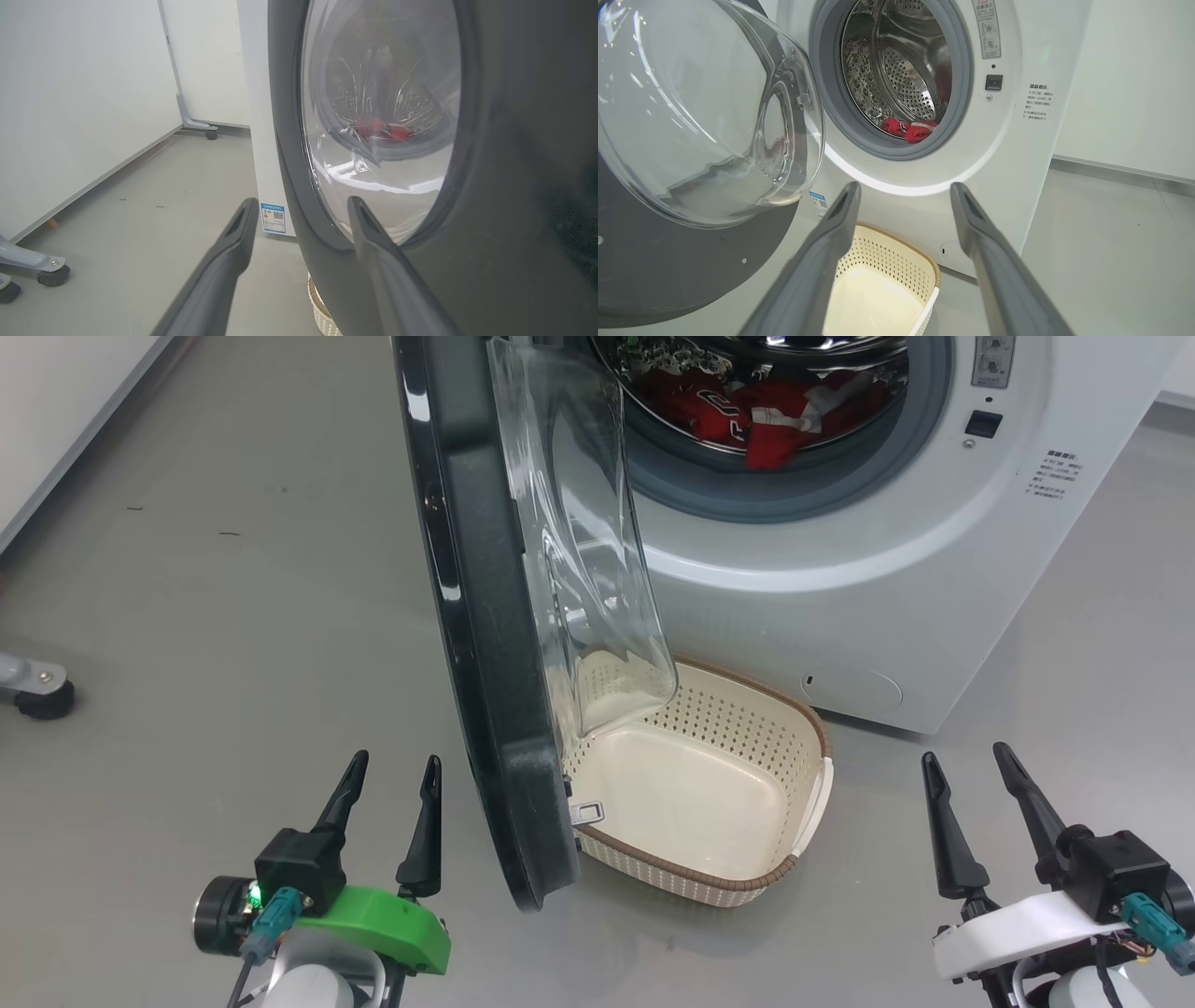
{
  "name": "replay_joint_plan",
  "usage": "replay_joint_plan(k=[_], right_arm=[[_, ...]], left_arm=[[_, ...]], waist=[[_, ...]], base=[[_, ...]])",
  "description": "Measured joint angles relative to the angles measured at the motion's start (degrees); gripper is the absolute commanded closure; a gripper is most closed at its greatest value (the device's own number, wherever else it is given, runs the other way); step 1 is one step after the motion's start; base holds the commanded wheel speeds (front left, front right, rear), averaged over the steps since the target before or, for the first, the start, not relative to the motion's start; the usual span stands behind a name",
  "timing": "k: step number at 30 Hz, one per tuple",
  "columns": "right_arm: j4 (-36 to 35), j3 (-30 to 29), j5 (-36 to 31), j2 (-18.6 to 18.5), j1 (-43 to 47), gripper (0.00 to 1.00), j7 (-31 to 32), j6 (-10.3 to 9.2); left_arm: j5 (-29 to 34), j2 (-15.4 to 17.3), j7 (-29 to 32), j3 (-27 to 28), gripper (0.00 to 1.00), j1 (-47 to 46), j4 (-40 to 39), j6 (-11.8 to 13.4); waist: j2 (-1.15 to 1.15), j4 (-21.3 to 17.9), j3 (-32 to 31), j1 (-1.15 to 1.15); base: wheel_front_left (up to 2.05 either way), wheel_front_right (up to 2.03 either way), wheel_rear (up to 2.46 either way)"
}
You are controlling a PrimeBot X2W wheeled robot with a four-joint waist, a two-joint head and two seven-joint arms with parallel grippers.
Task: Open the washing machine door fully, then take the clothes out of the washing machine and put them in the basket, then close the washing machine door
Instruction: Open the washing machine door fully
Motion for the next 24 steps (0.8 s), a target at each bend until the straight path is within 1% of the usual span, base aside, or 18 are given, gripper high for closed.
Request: replay_joint_plan(k=[7,9,12,13,17,18,21,24], right_arm=[[-0.02,-0.48,-1.45,1.71,0.74,0.00,0.00,0.11],[-0.02,-0.86,-1.51,2.11,1.01,0.00,0.00,0.58],[-0.02,-1.36,-1.81,2.85,1.03,0.00,0.00,0.66],[-0.02,-1.51,-2.07,2.98,1.05,0.00,0.00,1.04],[-0.02,-2.04,-2.65,3.46,1.32,0.00,0.00,1.29],[-0.02,-2.21,-3.00,3.57,1.43,0.00,0.00,1.60],[-0.02,-2.70,-3.48,3.91,1.85,0.00,0.00,1.63],[-0.01,-3.28,-3.60,4.34,2.02,0.00,0.00,2.13]], left_arm=[[-0.09,0.00,0.00,-0.01,0.00,0.00,0.21,0.00],[-0.47,0.00,0.00,-0.03,0.00,0.00,0.27,0.00],[-0.48,0.00,0.00,-0.10,0.00,0.00,0.32,0.01],[-0.48,0.00,0.00,-0.12,0.00,0.00,0.33,0.01],[-0.49,0.00,0.00,-0.23,0.00,0.00,0.36,0.01],[-0.49,0.00,0.00,-0.24,0.00,0.00,0.37,0.01],[-0.52,0.00,0.00,-0.29,0.00,0.01,0.45,0.01],[-0.58,0.00,0.00,-0.34,0.00,0.01,0.52,0.01]], waist=[[0.00,-0.15,0.02,0.00],[0.00,-0.20,-0.01,0.00],[0.00,-0.27,-0.11,0.00],[0.00,-0.29,-0.15,0.00],[0.00,-0.37,-0.26,0.00],[0.00,-0.38,-0.28,0.00],[0.00,-0.40,-0.32,0.00],[0.00,-0.41,-0.33,0.00]], base=[[0.00,0.00,0.00],[0.00,0.00,0.00],[0.00,0.00,0.00],[0.00,0.00,0.00],[0.00,0.00,0.00],[0.00,0.00,0.00],[0.00,0.00,0.00],[0.00,0.00,0.00]])
